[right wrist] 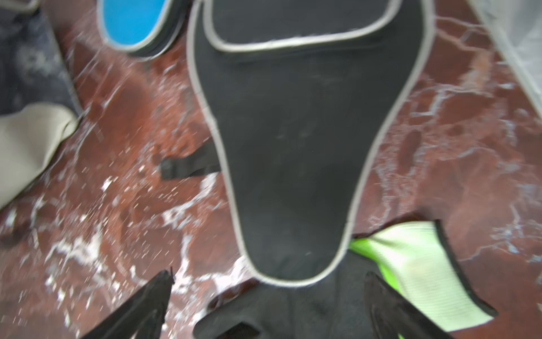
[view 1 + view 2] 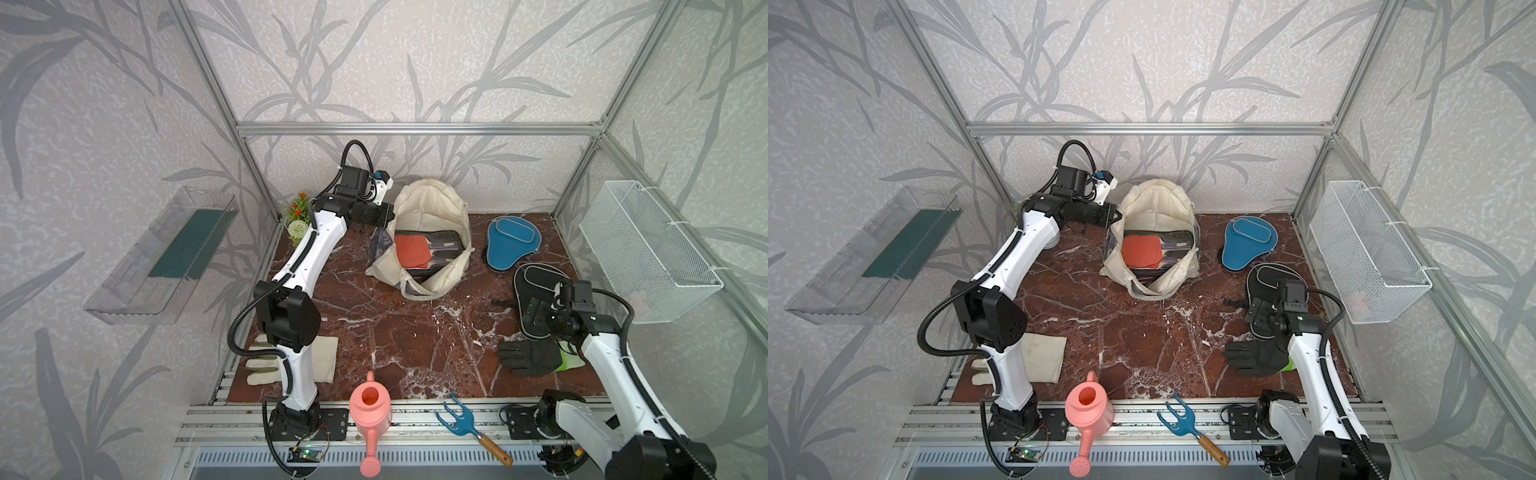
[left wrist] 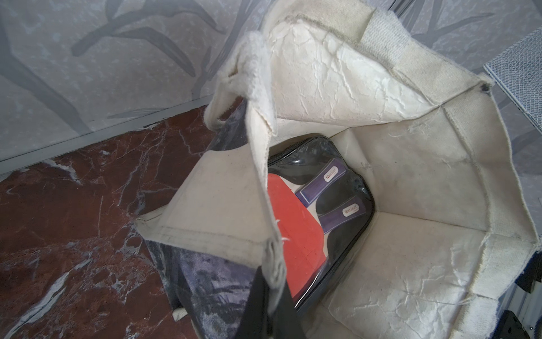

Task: Remove the ping pong set from the canvas bag
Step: Place the ping pong set at the center of the board, then pick up the ping pong set from the canvas bag.

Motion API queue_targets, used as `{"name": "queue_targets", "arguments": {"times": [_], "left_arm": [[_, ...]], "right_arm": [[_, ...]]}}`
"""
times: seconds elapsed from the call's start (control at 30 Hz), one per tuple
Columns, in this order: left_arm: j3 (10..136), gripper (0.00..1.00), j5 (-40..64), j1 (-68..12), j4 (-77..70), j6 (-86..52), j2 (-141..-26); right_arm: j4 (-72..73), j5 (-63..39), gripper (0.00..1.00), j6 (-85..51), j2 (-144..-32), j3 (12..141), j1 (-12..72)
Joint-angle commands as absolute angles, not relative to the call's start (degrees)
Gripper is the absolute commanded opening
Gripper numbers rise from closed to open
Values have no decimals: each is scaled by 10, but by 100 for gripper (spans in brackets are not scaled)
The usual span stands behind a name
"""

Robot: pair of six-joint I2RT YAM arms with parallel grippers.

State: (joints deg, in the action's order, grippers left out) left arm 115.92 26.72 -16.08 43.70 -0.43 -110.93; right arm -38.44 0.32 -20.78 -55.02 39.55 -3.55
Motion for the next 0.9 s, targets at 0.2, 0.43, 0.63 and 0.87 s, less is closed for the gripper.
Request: {"name": "queue_targets", "arguments": {"times": [0.2,0.43,0.63,0.87], "left_arm": [[1142,0,286,-162,438,5,-1075],[1139,0,303,-163,427,21,-1055],[1153,0,321,-165,416,34,-1029],[1130,0,292,-166,374,38,-978]], "right_arm": [[-399,39,99,-215,-584,526,110],[-354,-21,99,-215,-643,707,239],[-405,-74,99,-215,-798,936,361],[-408,-129,91,113,-971,1052,379]]}}
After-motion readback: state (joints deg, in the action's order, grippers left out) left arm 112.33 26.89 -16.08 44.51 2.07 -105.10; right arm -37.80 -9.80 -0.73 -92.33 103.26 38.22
